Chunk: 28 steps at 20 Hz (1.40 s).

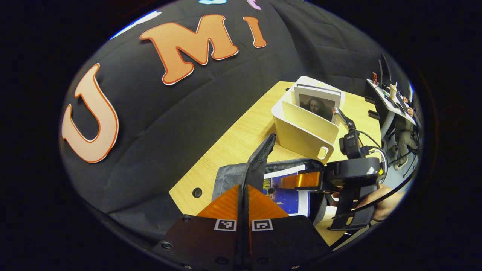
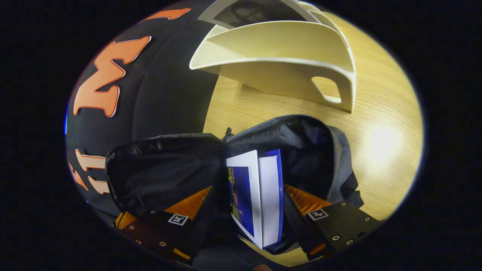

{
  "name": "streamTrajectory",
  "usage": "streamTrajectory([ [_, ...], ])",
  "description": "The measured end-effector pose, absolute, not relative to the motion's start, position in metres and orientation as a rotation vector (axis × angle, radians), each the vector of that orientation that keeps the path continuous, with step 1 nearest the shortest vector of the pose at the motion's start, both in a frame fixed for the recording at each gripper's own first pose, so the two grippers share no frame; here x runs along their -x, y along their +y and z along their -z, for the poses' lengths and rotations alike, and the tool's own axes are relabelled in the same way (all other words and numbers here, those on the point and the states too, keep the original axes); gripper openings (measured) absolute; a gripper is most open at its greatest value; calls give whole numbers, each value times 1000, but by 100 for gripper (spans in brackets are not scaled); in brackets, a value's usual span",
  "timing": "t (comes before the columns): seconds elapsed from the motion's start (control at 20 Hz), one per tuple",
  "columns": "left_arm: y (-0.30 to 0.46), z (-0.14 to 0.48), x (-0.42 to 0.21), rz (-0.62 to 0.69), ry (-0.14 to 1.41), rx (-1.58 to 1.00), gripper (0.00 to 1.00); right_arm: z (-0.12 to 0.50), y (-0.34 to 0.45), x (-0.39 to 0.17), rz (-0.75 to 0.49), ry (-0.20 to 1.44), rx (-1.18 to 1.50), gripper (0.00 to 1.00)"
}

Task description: Open the schoolbag, grab two books from the bookshelf and put them into the schoolbag.

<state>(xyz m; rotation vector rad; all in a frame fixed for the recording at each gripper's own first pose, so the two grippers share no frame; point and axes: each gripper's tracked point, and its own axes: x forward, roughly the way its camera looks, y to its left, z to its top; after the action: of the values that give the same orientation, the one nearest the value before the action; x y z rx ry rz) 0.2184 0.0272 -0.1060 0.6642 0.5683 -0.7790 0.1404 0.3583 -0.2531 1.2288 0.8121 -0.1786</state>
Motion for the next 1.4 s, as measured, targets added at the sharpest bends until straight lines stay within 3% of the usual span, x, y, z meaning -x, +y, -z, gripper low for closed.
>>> streamTrajectory([
  [0.7, 38, 119, -207, 775, 596, -581, 1, 199, 250, -59, 111, 859, -972, 98],
  [0.95, 36, 126, -203, 777, 606, -566, 1, 167, 161, -31, 137, 886, -606, 98],
  [1.4, 38, 130, -204, 765, 624, -592, 1, 98, 86, -77, 106, 938, -174, 98],
])
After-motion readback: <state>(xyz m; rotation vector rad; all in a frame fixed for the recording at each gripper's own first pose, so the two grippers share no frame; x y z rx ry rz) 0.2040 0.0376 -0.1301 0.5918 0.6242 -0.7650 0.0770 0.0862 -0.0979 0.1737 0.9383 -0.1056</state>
